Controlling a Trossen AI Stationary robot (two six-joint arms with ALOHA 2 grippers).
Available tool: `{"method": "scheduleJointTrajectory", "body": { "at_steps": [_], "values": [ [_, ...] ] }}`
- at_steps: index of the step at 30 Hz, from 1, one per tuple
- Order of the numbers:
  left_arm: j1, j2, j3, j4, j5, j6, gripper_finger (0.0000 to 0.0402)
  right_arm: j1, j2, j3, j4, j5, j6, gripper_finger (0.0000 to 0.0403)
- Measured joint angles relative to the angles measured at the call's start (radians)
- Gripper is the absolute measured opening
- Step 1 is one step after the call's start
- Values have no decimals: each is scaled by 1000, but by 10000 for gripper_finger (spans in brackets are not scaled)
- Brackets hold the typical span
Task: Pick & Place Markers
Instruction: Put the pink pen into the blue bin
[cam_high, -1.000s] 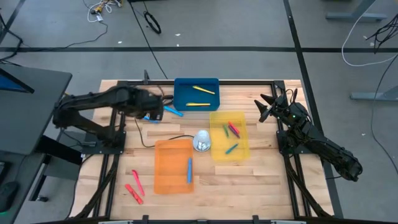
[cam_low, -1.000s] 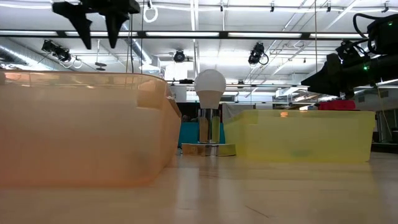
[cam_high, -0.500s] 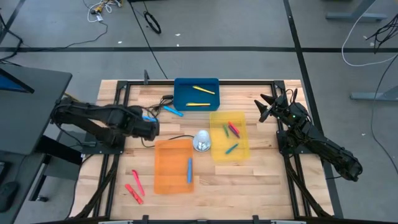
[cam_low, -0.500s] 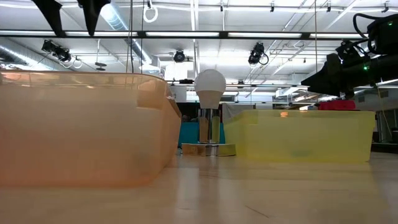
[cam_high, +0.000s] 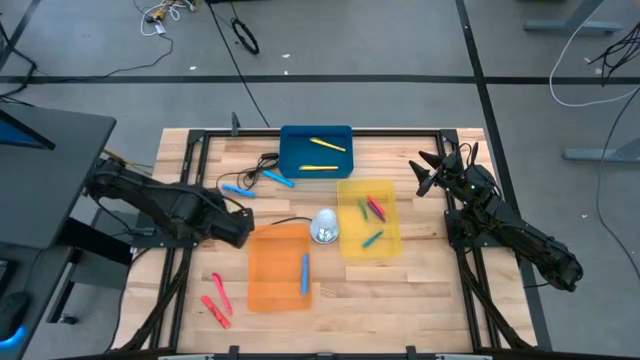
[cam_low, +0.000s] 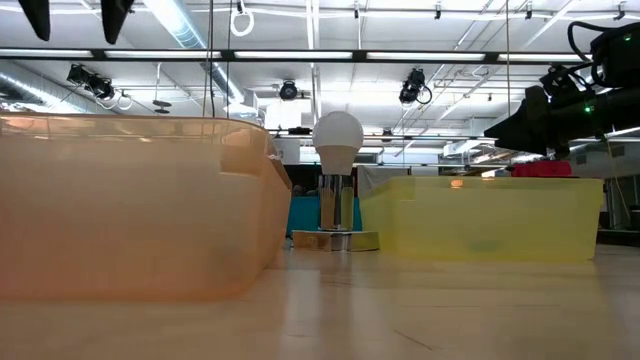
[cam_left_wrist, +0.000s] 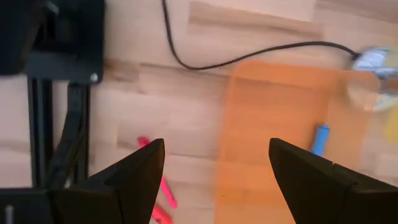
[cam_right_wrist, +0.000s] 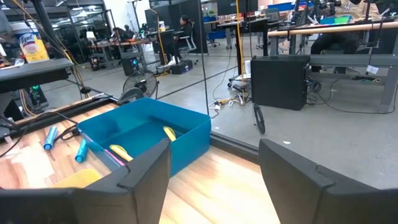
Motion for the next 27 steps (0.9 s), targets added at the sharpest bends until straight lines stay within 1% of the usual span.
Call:
{"method": "scheduleJointTrajectory", "body": {
  "at_steps": [3, 7, 15, 20, 27],
  "values": [
    [-5, 30, -1, 2, 36, -76, 295, 0, 0, 0, 0, 0, 0, 245],
    [-18, 63, 0, 3, 112, -152, 295, 0, 0, 0, 0, 0, 0, 245],
    [-20, 126, 0, 79, 178, -175, 295, 0, 0, 0, 0, 0, 0, 245],
    [-27, 166, -1, 35, 251, -208, 295, 0, 0, 0, 0, 0, 0, 245],
    [-86, 164, -15, 44, 244, -253, 295, 0, 0, 0, 0, 0, 0, 245]
  ]
}}
